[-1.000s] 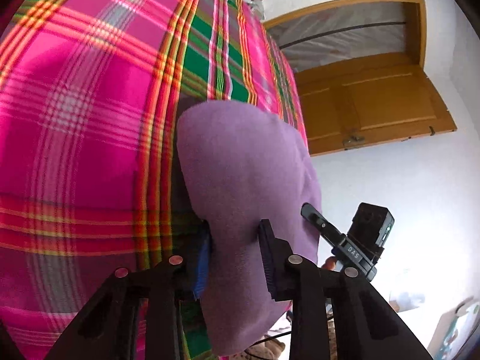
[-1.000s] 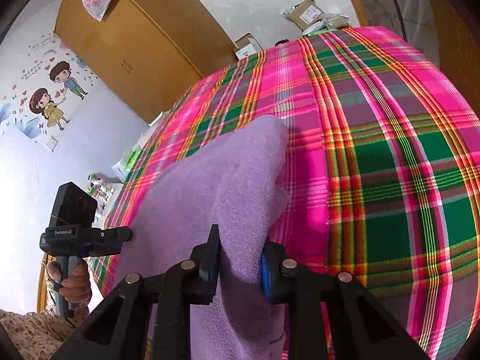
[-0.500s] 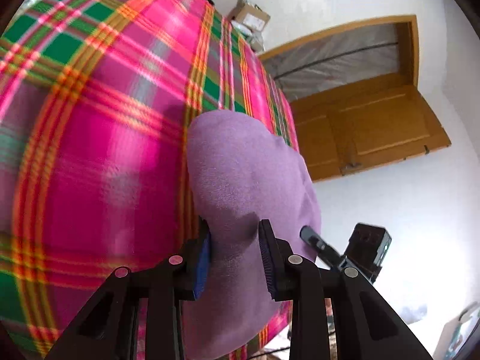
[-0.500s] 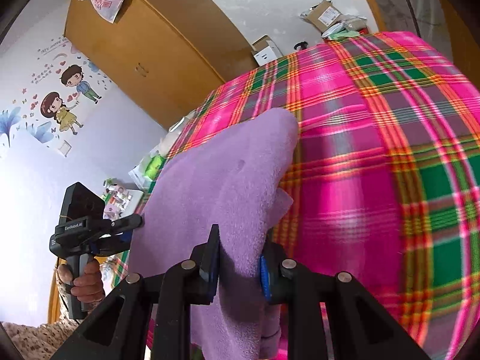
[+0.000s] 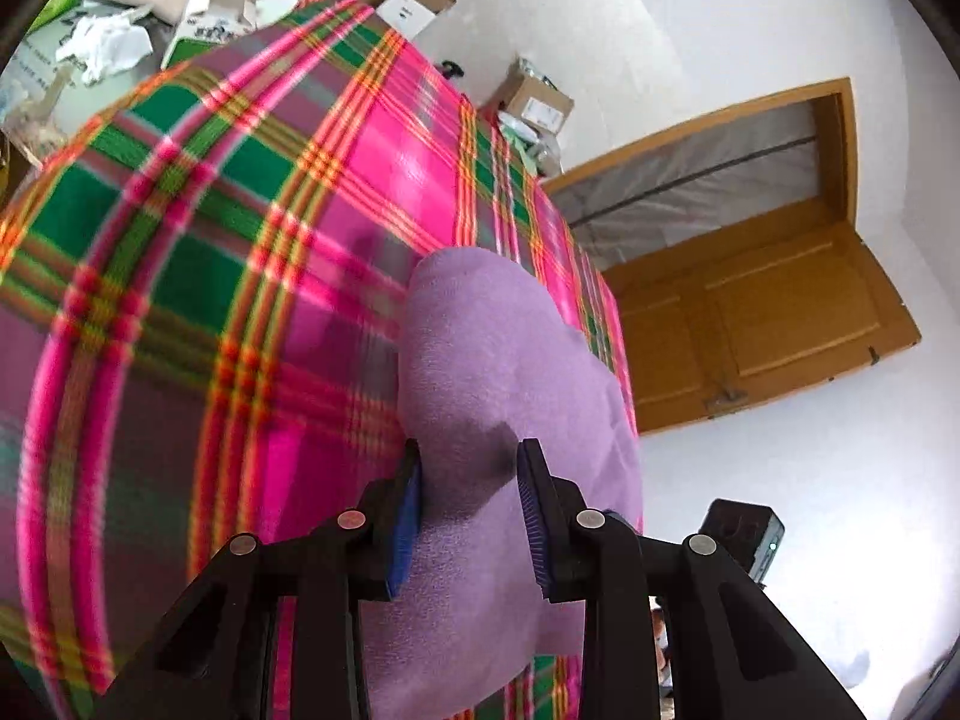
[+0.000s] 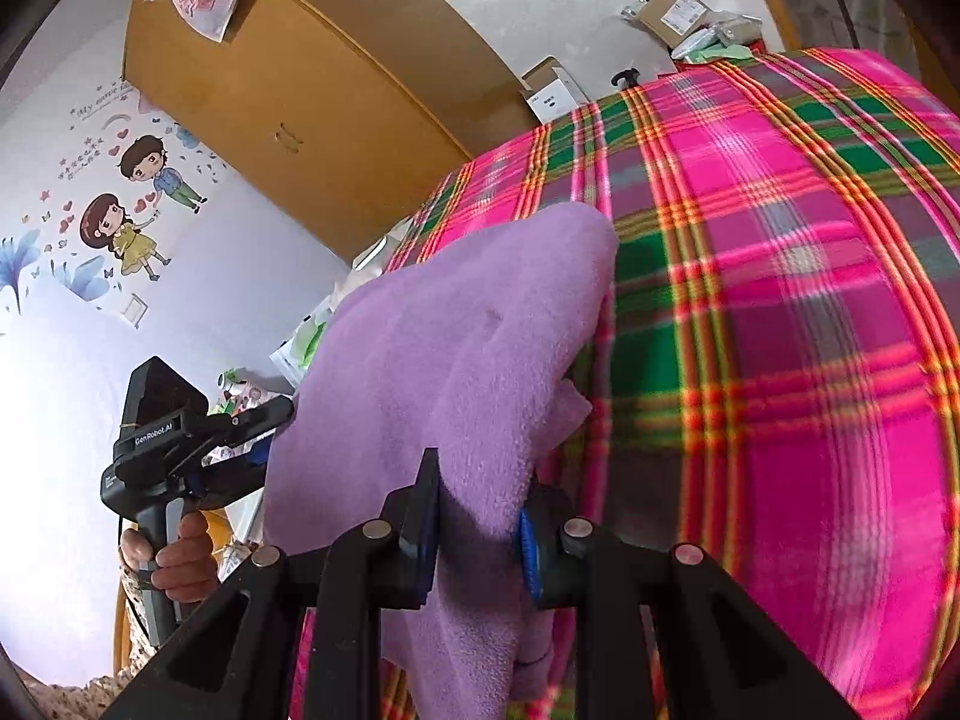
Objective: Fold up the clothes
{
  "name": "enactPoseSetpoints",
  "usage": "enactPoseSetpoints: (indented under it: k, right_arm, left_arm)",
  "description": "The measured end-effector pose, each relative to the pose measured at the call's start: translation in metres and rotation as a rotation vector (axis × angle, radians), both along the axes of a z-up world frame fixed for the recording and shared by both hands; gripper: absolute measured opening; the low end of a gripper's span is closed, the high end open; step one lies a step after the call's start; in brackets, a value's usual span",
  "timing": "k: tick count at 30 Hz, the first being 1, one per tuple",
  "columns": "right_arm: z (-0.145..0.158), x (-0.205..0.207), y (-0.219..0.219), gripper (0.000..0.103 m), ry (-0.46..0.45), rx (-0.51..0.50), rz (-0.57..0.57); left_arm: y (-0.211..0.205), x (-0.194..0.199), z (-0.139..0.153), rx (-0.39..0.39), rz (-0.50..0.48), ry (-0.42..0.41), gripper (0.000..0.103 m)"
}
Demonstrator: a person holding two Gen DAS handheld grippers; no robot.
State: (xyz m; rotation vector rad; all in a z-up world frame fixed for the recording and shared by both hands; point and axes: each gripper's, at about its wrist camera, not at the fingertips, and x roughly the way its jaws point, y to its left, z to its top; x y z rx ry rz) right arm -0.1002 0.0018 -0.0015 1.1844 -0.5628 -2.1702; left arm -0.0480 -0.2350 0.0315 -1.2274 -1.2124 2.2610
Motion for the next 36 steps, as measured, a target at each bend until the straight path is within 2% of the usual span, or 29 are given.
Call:
enactPoseSetpoints:
  k: [12,19,29,36]
  right_arm:
    - [-0.011,-0.041,-0.039,0.022,0.015,0.006,0.008]
    - [-0.028,-0.057,-0.047,0.023,-0.015,0.033,-0.019]
    - [-0.035,-0.054,-0.051,0.032,-0.026,0.077,-0.051]
    - [-0.030,-0.030,-0.052,0.035,0.000,0.140,-0.056]
  left_arm:
    - [-0.041,-0.037,-0.001,-0.036,0.065,-0.006,0.031]
    - [-0.049,-0.054,-0.019,-0.036,0.078,-0.030,0.031]
    - [-0.051,-0.048,-0.028,-0.064,0.059,-0.054,0.031]
    - [-0.044,-0.027,-0.025,-0.104,0.074,-0.049,0.031]
